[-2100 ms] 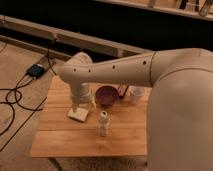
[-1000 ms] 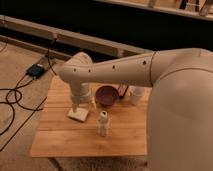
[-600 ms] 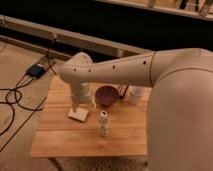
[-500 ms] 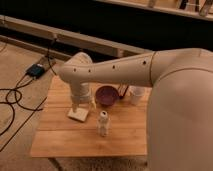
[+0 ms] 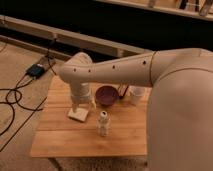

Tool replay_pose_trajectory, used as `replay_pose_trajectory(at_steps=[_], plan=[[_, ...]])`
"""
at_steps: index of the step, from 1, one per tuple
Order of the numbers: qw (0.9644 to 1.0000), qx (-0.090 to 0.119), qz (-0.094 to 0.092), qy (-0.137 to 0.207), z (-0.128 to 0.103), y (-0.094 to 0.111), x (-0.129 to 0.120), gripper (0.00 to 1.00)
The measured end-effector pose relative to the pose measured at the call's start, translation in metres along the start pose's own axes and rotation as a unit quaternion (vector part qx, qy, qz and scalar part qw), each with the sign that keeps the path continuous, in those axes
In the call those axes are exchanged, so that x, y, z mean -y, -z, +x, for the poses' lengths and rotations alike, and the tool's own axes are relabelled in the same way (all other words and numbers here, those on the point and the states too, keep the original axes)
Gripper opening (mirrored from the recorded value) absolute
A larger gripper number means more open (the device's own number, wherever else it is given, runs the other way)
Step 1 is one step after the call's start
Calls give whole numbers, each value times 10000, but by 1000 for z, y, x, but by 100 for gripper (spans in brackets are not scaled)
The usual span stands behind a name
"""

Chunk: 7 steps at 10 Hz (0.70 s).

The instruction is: Place the white sponge in the ceramic cup

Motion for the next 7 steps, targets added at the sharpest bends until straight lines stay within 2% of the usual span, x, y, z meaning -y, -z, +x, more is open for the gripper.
replay_pose_trajectory(at_steps=[5,7], plan=[[10000,5,-2,3,-1,0,0,65],[9996,21,56,287,-6,-1,-1,65]])
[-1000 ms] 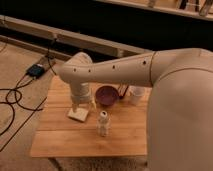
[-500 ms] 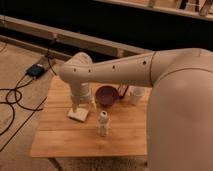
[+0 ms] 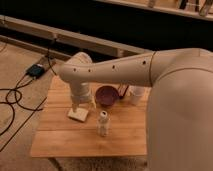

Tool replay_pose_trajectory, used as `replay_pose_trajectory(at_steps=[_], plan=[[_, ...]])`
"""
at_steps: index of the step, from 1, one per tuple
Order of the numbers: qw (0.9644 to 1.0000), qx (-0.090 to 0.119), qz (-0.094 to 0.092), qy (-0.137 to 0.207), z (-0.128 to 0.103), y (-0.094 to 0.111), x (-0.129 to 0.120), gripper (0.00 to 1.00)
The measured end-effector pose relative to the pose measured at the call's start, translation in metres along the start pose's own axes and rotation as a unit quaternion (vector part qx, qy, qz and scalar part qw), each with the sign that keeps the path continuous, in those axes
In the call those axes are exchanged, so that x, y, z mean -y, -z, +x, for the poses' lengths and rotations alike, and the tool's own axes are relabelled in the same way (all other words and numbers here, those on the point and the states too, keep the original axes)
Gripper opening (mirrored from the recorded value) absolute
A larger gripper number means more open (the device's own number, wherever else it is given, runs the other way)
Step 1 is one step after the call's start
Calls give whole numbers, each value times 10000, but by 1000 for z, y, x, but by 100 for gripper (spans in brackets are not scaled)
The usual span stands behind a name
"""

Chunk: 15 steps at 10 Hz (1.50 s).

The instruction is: Place the white sponge in the ceramic cup

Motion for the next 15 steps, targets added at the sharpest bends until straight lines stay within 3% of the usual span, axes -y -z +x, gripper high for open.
replay_pose_trajectory(at_steps=[2,4,5,6,7,8,10,11,13,15], plan=[[9971,23,51,760,-12,-6,-12,65],[9864,35,54,1642,-27,-16,-28,65],[9757,36,19,2191,-35,-25,-38,65],[9623,28,-11,2721,-45,-35,-44,65],[9511,-5,-63,3088,-51,-44,-47,65],[9346,-50,-138,3555,-60,-57,-48,65],[9154,-138,-229,4016,-73,-75,-42,65],[9080,-174,-272,4176,-79,-83,-38,65],[8981,-294,-351,4374,-90,-102,-27,65],[8922,-390,-351,4487,-91,-111,-26,65]])
